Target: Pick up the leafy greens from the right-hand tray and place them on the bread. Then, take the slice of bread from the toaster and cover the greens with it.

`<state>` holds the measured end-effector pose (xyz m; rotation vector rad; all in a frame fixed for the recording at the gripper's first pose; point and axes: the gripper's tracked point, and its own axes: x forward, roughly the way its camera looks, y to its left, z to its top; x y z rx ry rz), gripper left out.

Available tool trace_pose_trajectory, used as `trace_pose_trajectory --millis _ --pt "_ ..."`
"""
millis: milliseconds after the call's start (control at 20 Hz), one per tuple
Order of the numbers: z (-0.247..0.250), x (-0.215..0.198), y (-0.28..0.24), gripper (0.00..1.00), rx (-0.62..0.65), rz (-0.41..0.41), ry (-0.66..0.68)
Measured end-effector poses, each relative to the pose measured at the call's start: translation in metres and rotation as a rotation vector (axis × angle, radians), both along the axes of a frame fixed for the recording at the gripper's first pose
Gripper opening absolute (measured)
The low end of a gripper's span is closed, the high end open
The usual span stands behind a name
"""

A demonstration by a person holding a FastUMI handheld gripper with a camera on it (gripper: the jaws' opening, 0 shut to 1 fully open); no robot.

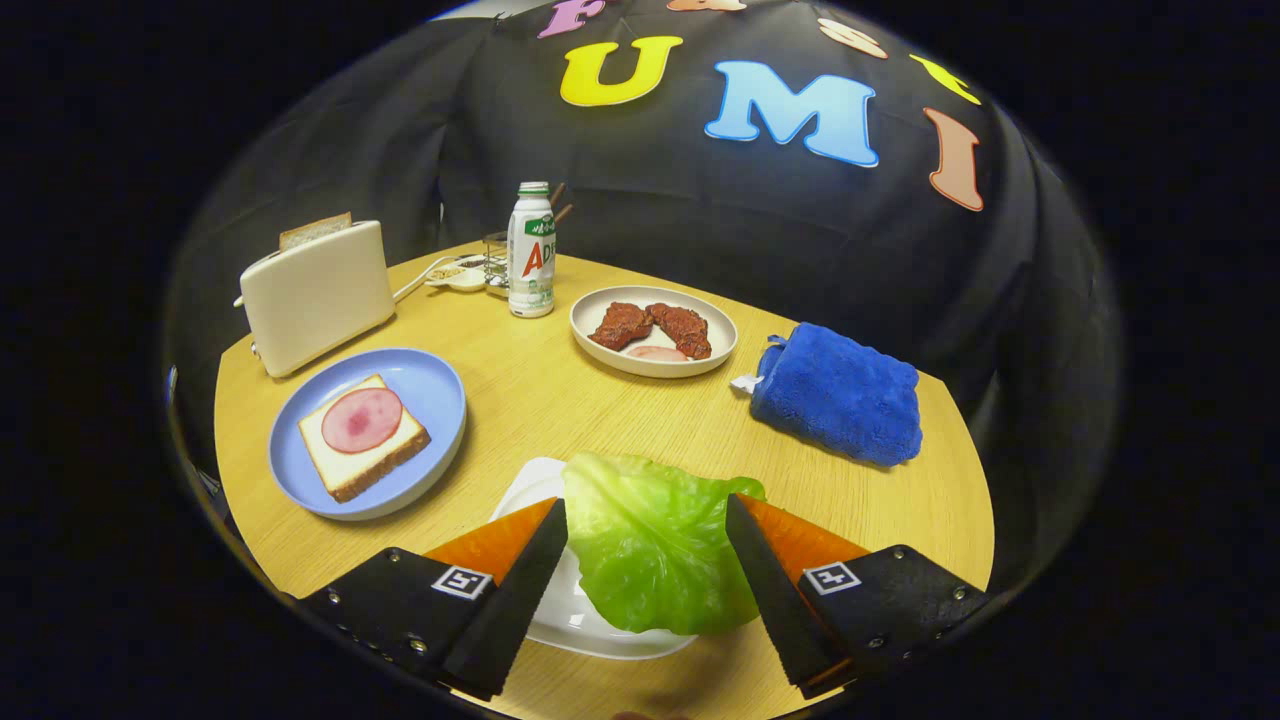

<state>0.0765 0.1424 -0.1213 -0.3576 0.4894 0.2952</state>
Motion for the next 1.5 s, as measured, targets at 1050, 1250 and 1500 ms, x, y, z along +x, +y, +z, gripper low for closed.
trace_pose_trajectory --millis 1050,1250,1500 --pt "-0.021 -0.005 0.018 0.01 0.128 0.056 0.152" --pt "-0.004 -0.020 0.028 0.01 0.109 0.105 0.118" --pt "0.002 -0.008 0.002 0.86 -0.061 0.080 0.079"
